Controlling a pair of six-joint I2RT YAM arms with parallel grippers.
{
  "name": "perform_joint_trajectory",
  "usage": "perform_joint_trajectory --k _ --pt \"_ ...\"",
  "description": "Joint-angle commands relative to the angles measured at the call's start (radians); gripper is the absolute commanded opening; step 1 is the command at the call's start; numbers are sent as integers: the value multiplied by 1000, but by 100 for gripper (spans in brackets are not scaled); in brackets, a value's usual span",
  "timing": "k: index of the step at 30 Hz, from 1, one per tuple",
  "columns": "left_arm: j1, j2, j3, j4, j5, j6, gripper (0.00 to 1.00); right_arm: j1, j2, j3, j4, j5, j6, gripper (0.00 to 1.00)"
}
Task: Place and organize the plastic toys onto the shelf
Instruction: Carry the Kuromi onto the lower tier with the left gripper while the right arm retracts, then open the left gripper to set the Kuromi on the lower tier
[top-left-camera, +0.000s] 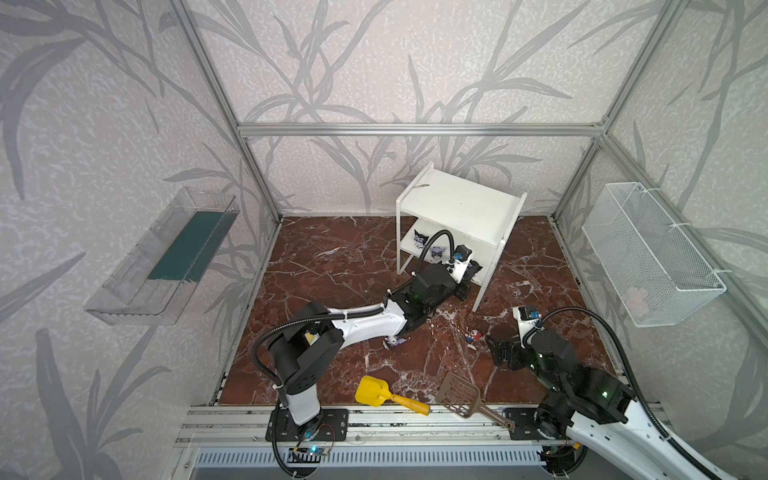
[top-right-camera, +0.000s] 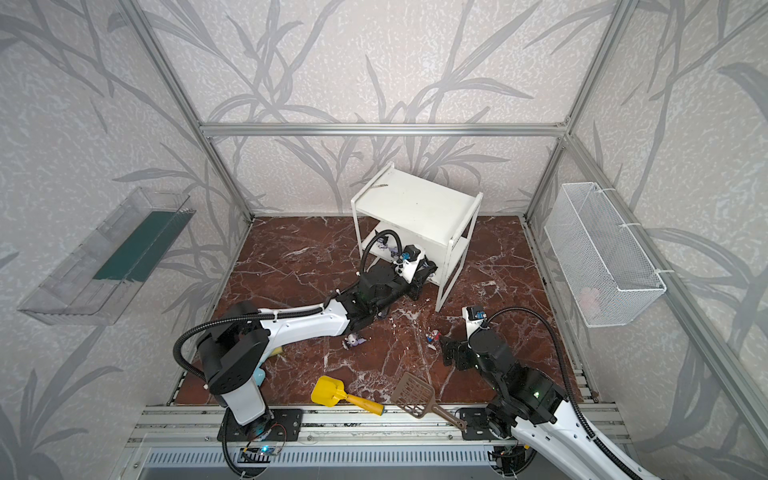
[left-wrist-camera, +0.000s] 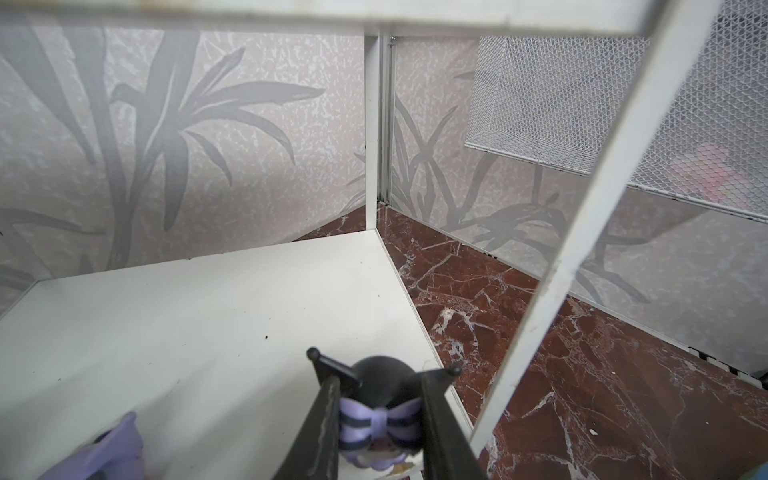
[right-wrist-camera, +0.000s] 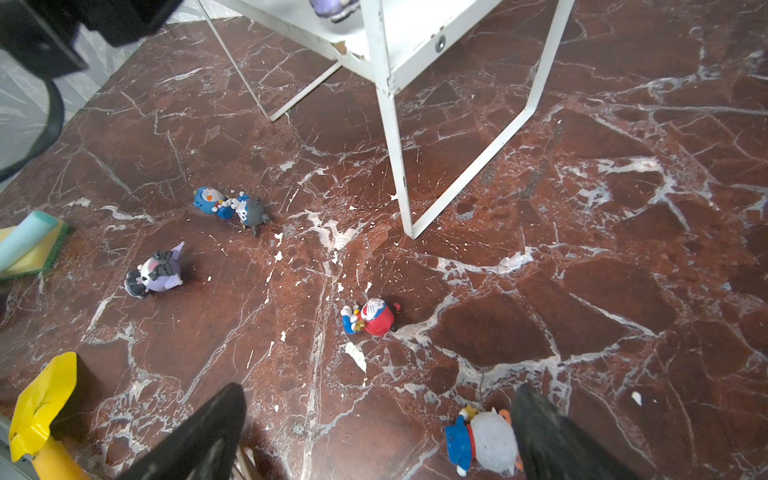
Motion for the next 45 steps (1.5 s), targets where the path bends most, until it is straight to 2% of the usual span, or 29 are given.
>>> perform_joint_trajectory --k 1,23,39,45 --pt "-4 16 46 38 -24 15 18 6 -17 17 -3 4 -2 99" --pt "-19 79 120 -4 -18 18 19 6 -42 11 -1 -19 -2 99" --pt "-22 80 122 -10 -21 26 35 6 -37 24 17 -20 -12 99" --pt "-21 79 125 -10 -22 29 38 6 -39 17 18 -26 -3 99"
